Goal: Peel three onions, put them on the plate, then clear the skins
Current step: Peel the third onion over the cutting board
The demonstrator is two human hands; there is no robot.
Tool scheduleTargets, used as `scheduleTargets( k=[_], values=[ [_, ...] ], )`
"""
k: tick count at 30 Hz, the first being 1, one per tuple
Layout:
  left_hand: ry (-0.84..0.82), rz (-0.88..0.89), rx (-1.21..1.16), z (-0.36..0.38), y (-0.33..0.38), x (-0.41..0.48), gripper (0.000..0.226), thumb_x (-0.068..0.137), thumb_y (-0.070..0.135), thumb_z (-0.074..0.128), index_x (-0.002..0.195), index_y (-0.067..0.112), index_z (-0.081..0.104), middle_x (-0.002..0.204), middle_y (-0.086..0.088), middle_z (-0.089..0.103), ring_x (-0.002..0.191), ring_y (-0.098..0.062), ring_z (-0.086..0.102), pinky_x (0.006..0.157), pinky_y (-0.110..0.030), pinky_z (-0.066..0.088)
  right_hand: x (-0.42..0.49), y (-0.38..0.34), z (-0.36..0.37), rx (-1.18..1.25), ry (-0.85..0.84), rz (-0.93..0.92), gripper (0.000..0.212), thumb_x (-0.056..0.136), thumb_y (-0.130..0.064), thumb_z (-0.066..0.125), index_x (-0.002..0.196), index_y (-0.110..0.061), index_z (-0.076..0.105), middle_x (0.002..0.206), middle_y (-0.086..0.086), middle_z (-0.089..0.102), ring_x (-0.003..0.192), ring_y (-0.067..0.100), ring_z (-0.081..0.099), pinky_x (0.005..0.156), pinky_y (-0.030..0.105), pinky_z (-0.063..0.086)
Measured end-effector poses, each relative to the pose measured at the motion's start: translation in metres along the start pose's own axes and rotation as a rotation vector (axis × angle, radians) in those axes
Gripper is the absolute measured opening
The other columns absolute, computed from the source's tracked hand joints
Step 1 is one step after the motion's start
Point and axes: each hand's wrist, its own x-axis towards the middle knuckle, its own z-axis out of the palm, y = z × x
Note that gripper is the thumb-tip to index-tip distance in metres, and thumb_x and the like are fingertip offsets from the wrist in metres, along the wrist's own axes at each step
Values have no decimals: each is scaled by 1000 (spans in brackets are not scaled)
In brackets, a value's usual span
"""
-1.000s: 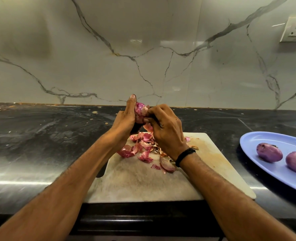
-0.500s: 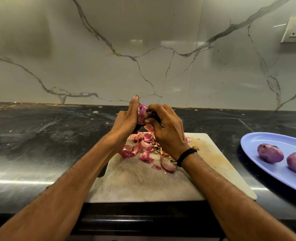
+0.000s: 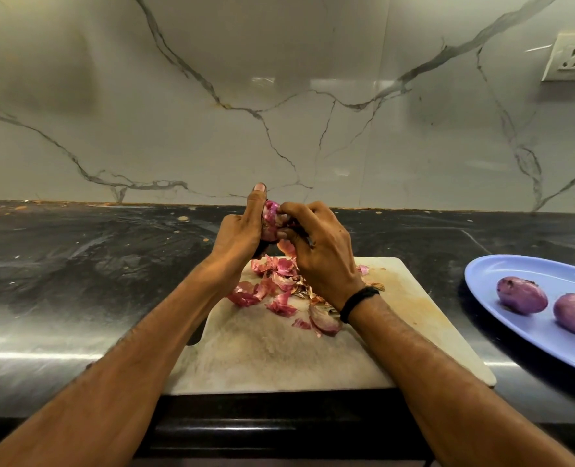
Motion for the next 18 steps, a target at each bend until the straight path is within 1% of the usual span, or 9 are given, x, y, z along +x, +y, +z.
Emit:
scheduleTargets(
  k=[3,6,8,10,11,13,15,18],
  values=[
    [24,8,6,0,1,-1,88,93,74,39,99,-7,72,87,-21,73,74,-21,63,74,-33,52,1,0,0,6,-15,-9,26,89,-5,67,114,-8,63,99,9,59,83,12,55,76,0,40],
    [30,6,3,1,1,-2,85,94,72,40,97,-7,72,78,-16,70,68,-18,61,69,-32,50,1,0,-1,8,-22,-21,23,88,-3,68,111,-6,64,98,9,60,83,14,58,73,2,42],
    [27,-3,-24,2,1,-3,82,95,71,41,94,-4,72,73,-11,71,67,-17,63,69,-32,48,1,1,0,9,-23,-26,20,87,-3,69,107,-5,65,99,9,61,84,16,59,75,4,42],
    [23,-16,-74,1,1,-3,82,94,71,41,98,-6,71,77,-13,72,72,-20,62,72,-34,49,0,1,1,10,-29,-33,19,86,-2,70,104,-4,65,100,11,61,86,17,60,78,10,45],
    [25,-22,-88,1,2,-3,84,94,71,42,100,-7,70,78,-15,71,74,-22,61,73,-35,50,0,0,1,10,-30,-35,18,87,-2,69,104,-3,65,100,11,61,87,17,59,78,10,45],
    [28,-21,-94,1,2,-2,85,93,72,42,101,-9,69,74,-12,70,73,-21,61,74,-37,50,0,0,2,27,-24,-19,16,88,-2,66,104,-3,64,99,10,61,86,15,58,77,7,43],
    [26,-13,-124,1,2,-2,84,93,71,43,101,-9,68,69,-9,67,71,-20,58,74,-37,48,1,0,2,53,-3,17,13,90,-2,64,103,-3,63,97,8,61,85,13,57,76,6,44],
    [14,-1,-163,-1,1,-1,85,93,70,45,106,-11,67,81,-16,62,75,-24,52,74,-39,46,2,-1,2,67,24,76,9,92,-5,62,101,-5,63,94,6,62,83,11,55,73,8,43]
  ],
)
